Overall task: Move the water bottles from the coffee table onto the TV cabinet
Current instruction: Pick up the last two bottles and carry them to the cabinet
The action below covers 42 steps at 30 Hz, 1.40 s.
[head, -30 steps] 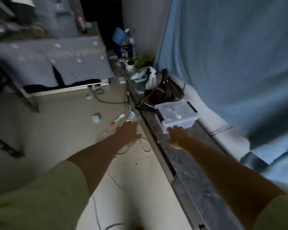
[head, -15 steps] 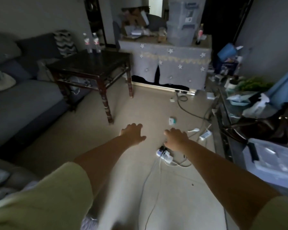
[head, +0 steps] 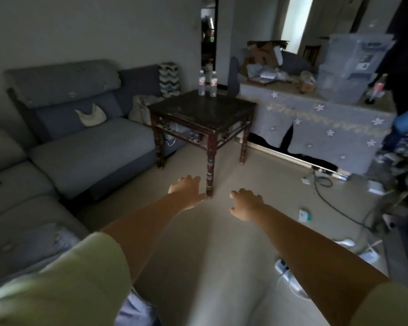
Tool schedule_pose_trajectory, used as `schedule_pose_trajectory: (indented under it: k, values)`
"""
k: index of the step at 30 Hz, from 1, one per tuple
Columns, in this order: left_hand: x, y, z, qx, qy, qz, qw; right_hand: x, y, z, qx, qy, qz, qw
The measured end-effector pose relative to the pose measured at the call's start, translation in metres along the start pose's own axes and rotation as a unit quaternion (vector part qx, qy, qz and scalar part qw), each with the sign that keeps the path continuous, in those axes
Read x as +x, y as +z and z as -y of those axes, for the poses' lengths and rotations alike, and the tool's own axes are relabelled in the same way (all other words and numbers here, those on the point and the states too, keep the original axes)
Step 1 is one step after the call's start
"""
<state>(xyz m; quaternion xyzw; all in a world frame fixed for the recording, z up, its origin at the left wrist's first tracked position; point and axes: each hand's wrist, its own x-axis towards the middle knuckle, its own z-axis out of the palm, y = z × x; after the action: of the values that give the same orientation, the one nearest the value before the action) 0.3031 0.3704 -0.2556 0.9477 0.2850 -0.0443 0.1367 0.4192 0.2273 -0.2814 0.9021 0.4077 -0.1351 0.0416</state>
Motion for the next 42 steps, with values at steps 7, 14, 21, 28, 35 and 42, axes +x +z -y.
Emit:
schedule_pose_trajectory:
  k: [7,14,21,28,35,42]
  values:
    - [0.051,-0.018,0.075,-0.032,-0.072,-0.018,0.997,0.087,-0.026,0.065,-0.024,-0.064,-0.004,0.998]
    - [0.153,-0.020,0.111,-0.045,-0.095,-0.014,0.994,0.199,-0.038,0.072,-0.024,-0.090,0.003,0.996]
    - [0.286,-0.055,0.120,-0.039,-0.106,-0.026,0.993,0.338,-0.092,0.046,-0.042,-0.091,-0.016,0.995]
    - [0.373,-0.066,0.150,-0.039,-0.119,-0.003,0.992,0.440,-0.112,0.056,-0.049,-0.114,0.010,0.992]
    - [0.482,-0.094,0.222,-0.022,-0.127,-0.001,0.992,0.559,-0.137,0.090,-0.036,-0.112,-0.006,0.993]
    - [0.619,-0.161,0.300,-0.017,-0.062,-0.024,0.998,0.692,-0.197,0.130,0.025,-0.047,0.004,0.999]
